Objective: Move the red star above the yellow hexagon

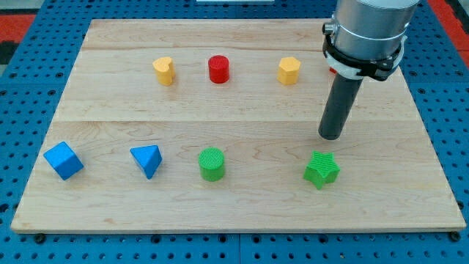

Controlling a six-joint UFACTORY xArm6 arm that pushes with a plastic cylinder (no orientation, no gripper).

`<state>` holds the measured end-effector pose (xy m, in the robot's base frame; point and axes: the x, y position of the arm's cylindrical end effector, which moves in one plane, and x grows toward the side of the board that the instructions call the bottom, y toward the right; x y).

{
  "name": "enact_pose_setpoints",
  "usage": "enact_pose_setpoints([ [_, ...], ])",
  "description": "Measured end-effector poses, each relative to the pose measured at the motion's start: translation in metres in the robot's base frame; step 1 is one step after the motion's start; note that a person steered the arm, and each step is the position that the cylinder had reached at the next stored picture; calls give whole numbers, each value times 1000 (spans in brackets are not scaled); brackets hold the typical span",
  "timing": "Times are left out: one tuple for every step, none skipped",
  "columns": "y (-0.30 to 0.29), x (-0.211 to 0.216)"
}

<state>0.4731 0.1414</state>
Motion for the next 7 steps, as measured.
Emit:
enact_pose_setpoints([
  [10, 0],
  [10, 0],
  [18, 0],
  [23, 0],
  [29, 0],
  [37, 0],
  [45, 0],
])
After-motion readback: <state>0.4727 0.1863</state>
